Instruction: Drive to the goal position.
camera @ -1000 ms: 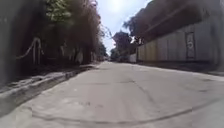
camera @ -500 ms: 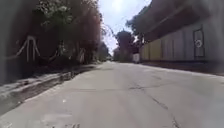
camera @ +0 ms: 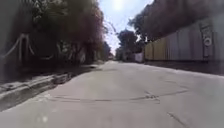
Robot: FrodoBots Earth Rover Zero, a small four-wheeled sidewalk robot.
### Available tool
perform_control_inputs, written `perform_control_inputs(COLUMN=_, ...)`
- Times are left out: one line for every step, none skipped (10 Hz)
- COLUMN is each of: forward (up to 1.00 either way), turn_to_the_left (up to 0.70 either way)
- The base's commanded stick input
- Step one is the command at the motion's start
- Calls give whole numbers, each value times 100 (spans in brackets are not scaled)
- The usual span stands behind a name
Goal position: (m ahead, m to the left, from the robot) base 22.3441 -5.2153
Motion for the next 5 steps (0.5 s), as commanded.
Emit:
perform_control_inputs(forward=100, turn_to_the_left=2)
perform_control_inputs(forward=100, turn_to_the_left=2)
perform_control_inputs(forward=100, turn_to_the_left=2)
perform_control_inputs(forward=100, turn_to_the_left=2)
perform_control_inputs(forward=100, turn_to_the_left=2)
